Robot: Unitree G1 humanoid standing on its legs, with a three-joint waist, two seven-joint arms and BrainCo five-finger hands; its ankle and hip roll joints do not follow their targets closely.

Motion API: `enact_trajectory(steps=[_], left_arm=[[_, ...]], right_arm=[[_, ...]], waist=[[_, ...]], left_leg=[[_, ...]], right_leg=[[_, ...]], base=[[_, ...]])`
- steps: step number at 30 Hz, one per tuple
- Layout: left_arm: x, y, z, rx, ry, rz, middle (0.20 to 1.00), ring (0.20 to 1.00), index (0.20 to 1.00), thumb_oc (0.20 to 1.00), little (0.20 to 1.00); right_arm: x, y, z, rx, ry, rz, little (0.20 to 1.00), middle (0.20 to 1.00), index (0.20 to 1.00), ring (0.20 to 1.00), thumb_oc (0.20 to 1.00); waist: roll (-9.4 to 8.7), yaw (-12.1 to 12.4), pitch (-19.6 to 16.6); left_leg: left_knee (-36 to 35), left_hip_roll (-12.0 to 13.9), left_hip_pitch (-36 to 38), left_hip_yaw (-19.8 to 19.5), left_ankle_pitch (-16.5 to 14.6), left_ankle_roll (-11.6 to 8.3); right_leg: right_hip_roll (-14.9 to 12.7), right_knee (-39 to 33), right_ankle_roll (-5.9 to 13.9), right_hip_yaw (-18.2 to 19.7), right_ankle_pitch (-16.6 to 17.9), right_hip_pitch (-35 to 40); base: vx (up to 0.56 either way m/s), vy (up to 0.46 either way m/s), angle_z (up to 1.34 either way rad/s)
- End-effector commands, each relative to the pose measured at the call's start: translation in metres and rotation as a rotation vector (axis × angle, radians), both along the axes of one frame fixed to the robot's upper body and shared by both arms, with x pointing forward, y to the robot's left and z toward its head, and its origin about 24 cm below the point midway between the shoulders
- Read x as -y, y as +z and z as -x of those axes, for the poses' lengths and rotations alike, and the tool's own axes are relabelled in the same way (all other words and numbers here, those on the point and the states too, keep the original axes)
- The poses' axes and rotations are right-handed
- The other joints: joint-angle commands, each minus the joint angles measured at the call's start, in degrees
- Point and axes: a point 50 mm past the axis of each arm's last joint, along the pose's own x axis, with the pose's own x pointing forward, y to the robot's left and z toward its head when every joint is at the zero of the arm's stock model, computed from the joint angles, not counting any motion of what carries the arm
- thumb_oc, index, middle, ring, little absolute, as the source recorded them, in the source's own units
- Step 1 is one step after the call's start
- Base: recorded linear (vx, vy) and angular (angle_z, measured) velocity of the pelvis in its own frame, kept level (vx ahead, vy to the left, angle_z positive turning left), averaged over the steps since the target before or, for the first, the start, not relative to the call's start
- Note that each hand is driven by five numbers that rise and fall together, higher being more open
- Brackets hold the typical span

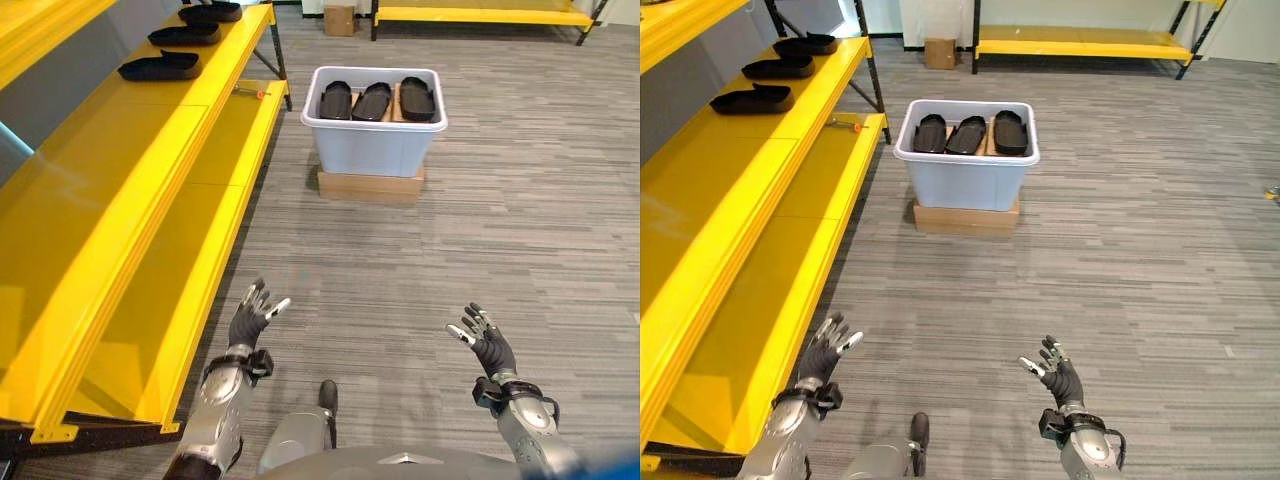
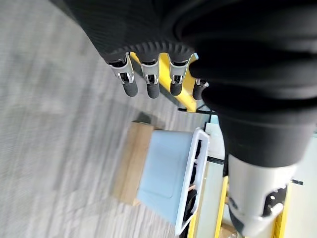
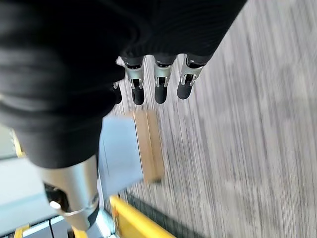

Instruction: Move parts from the plastic box to the shelf.

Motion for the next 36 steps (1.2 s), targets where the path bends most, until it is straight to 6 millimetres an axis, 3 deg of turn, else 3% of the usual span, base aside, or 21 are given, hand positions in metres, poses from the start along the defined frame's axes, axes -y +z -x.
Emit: enact_trajectory(steps=[1,2,4,7,9,10,11,12,15,18,22,24,26,27,28,29,30,33,34,35,36], left_arm=[[-0.013,0.010,0.013,0.048,-0.009,-0.062,1.000,1.000,1.000,1.000,1.000],[-0.015,0.011,0.013,0.049,-0.010,-0.074,1.000,1.000,1.000,1.000,1.000],[-0.017,0.013,0.013,0.048,-0.018,-0.093,1.000,1.000,1.000,1.000,1.000],[-0.020,0.014,0.014,0.043,-0.039,-0.126,1.000,1.000,1.000,1.000,1.000],[-0.020,0.013,0.014,0.037,-0.041,-0.126,1.000,1.000,1.000,1.000,1.000],[-0.020,0.011,0.015,0.033,-0.027,-0.111,1.000,1.000,1.000,1.000,1.000],[-0.020,0.010,0.015,0.031,-0.020,-0.104,1.000,1.000,1.000,1.000,1.000],[-0.020,0.007,0.016,0.021,-0.013,-0.102,1.000,1.000,1.000,1.000,1.000],[-0.021,0.005,0.019,0.015,-0.015,-0.113,1.000,1.000,1.000,1.000,1.000],[-0.017,0.002,0.019,0.007,-0.035,-0.108,1.000,1.000,1.000,1.000,1.000],[-0.009,0.000,0.015,0.003,-0.042,-0.072,1.000,1.000,1.000,1.000,1.000],[-0.008,0.001,0.014,0.008,-0.039,-0.063,1.000,1.000,1.000,1.000,1.000],[-0.008,0.002,0.014,0.011,-0.029,-0.055,1.000,1.000,1.000,1.000,1.000],[-0.008,0.002,0.014,0.011,-0.029,-0.055,1.000,1.000,1.000,1.000,1.000],[-0.009,0.002,0.015,0.012,-0.026,-0.048,1.000,1.000,1.000,1.000,1.000],[-0.010,0.003,0.015,0.012,-0.024,-0.050,1.000,1.000,1.000,1.000,1.000],[-0.008,0.003,0.016,0.012,-0.025,-0.043,1.000,1.000,1.000,1.000,1.000],[-0.008,0.003,0.017,0.012,-0.027,-0.046,1.000,1.000,1.000,1.000,1.000],[-0.010,0.001,0.021,0.002,-0.024,-0.054,1.000,1.000,1.000,1.000,1.000],[-0.010,0.000,0.022,-0.002,-0.025,-0.057,1.000,1.000,1.000,1.000,1.000],[-0.012,0.000,0.024,-0.006,-0.025,-0.070,1.000,1.000,1.000,1.000,1.000]], right_arm=[[0.000,0.018,-0.009,0.100,0.041,0.008,1.000,1.000,1.000,1.000,1.000],[-0.002,0.019,-0.010,0.106,0.051,0.015,1.000,1.000,1.000,1.000,1.000],[-0.002,0.021,-0.012,0.119,0.054,0.017,1.000,1.000,1.000,1.000,1.000],[-0.003,0.021,-0.010,0.114,0.066,0.015,1.000,1.000,1.000,1.000,1.000],[-0.003,0.020,-0.009,0.109,0.058,-0.012,1.000,1.000,1.000,1.000,1.000],[-0.005,0.019,-0.010,0.113,0.044,-0.063,1.000,1.000,1.000,1.000,1.000],[-0.004,0.020,-0.011,0.118,0.044,-0.062,1.000,1.000,1.000,1.000,1.000],[-0.003,0.021,-0.013,0.124,0.049,-0.062,1.000,1.000,1.000,1.000,1.000],[-0.002,0.024,-0.013,0.133,0.058,-0.041,1.000,1.000,1.000,1.000,1.000],[0.000,0.026,-0.013,0.140,0.071,-0.022,1.000,1.000,1.000,1.000,1.000],[0.008,0.032,-0.016,0.166,0.051,-0.013,1.000,1.000,1.000,1.000,1.000],[0.009,0.033,-0.016,0.167,0.046,-0.014,1.000,1.000,1.000,1.000,1.000],[0.011,0.033,-0.016,0.167,0.045,-0.010,1.000,1.000,1.000,1.000,1.000],[0.011,0.033,-0.016,0.167,0.045,-0.011,1.000,1.000,1.000,1.000,1.000],[0.015,0.034,-0.016,0.166,0.042,0.006,1.000,1.000,1.000,1.000,1.000],[0.017,0.034,-0.015,0.164,0.041,0.017,1.000,1.000,1.000,1.000,1.000],[0.021,0.033,-0.013,0.156,0.021,0.025,1.000,1.000,1.000,1.000,1.000],[0.022,0.032,-0.013,0.154,0.000,0.023,1.000,1.000,1.000,1.000,1.000],[0.022,0.032,-0.013,0.153,-0.003,0.028,1.000,1.000,1.000,1.000,1.000],[0.022,0.030,-0.011,0.149,-0.002,0.032,1.000,1.000,1.000,1.000,1.000],[0.021,0.025,-0.009,0.126,0.002,0.045,1.000,1.000,1.000,1.000,1.000]], waist=[[-0.01,1.34,-1.98],[0.43,1.10,-1.55],[2.11,0.09,0.03],[3.89,-1.56,1.58],[4.44,-2.88,1.99],[4.27,-3.41,2.71],[4.21,-3.60,2.74],[3.90,-4.28,2.96],[3.43,-5.10,2.55],[3.04,-5.37,0.88],[4.12,-6.22,-0.86],[4.04,-6.21,-0.99],[3.66,-5.61,-0.62],[3.55,-5.69,-0.76],[2.01,-4.38,0.43],[1.20,-3.55,1.32],[0.29,-2.27,2.87],[-0.48,-1.17,3.36],[-0.41,-0.35,3.28],[-0.32,-0.11,3.02],[0.86,0.77,2.48]], left_leg=[[2.80,4.47,-4.09,0.15,-0.73,-3.45],[2.19,3.72,-2.56,-0.03,-1.36,-2.55],[0.39,3.31,1.14,-0.51,-1.96,-1.19],[-1.03,2.99,5.80,-0.60,-3.94,-0.27],[-1.65,2.46,8.67,-1.46,-4.67,-0.61],[-2.38,2.23,11.47,-1.15,-6.72,-1.28],[-2.65,2.16,12.32,-1.15,-7.44,-1.72],[-3.32,2.20,14.94,-1.51,-8.47,-2.88],[-4.32,2.81,17.70,-2.03,-8.68,-4.29],[-4.23,4.36,20.18,-2.26,-9.35,-5.23],[-2.34,8.30,20.23,-3.41,-7.71,-7.58],[1.53,9.56,19.30,-3.41,-5.07,-8.58],[11.55,10.28,15.86,-3.34,0.18,-9.71],[11.46,10.14,15.67,-3.41,0.37,-9.69],[23.96,9.55,9.63,-4.00,5.61,-10.10],[28.38,8.56,7.72,-4.31,6.20,-9.90],[29.82,7.35,2.34,-3.09,3.19,-8.73],[25.52,6.09,-3.99,-1.51,0.38,-7.72],[16.71,7.01,-5.85,-0.26,-0.15,-7.35],[11.69,7.16,-6.20,0.12,0.55,-7.34],[0.72,8.04,-6.31,-1.12,5.97,-8.32]], right_leg=[[-4.83,1.39,3.50,2.79,19.52,-5.16],[-4.73,6.84,3.64,3.22,23.51,-7.56],[-4.48,15.41,3.02,2.69,25.81,-11.71],[-4.48,20.80,1.71,0.01,20.93,-18.48],[-2.57,16.46,0.47,-1.24,16.75,-22.61],[-4.06,6.19,0.08,-4.88,14.84,-23.29],[-4.70,1.31,0.59,-5.71,15.34,-23.77],[-4.58,-9.60,2.25,-5.15,17.74,-24.86],[-4.56,-15.37,4.07,-3.62,21.22,-24.85],[-3.22,-13.89,2.91,-3.62,20.93,-22.86],[-0.50,-9.03,0.44,-6.02,16.40,-23.34],[0.81,-8.40,-0.79,-5.94,14.73,-22.46],[2.52,-9.22,-2.53,-5.45,13.31,-19.81],[2.38,-9.37,-2.51,-5.48,13.46,-19.92],[3.13,-11.08,-4.15,-4.95,12.62,-16.89],[3.22,-11.97,-4.75,-4.50,12.44,-15.33],[2.86,-13.29,-4.89,-3.82,11.96,-12.63],[2.29,-14.68,-4.23,-3.02,11.81,-10.29],[2.49,-15.24,-3.70,-2.25,10.75,-8.49],[2.61,-15.31,-3.56,-2.10,10.26,-7.87],[4.22,-15.74,-3.31,-1.35,9.14,-5.49]], base=[[0.24,0.205,-0.14],[0.21,0.220,0.01],[0.22,0.225,0.20],[0.27,0.166,0.27],[0.35,0.053,0.23],[0.39,-0.027,0.30],[0.55,-0.137,0.28],[0.45,-0.157,0.04],[0.39,-0.155,0.12],[0.30,-0.139,0.24],[0.38,-0.238,0.32],[0.28,-0.191,0.25],[0.22,-0.175,0.15],[0.20,-0.241,-0.49],[0.20,-0.241,-0.41],[0.33,-0.320,-0.32],[0.21,-0.153,0.06],[0.28,-0.042,-0.14],[0.30,0.054,-0.42],[0.54,0.104,-0.29],[0.47,0.096,-0.50]])
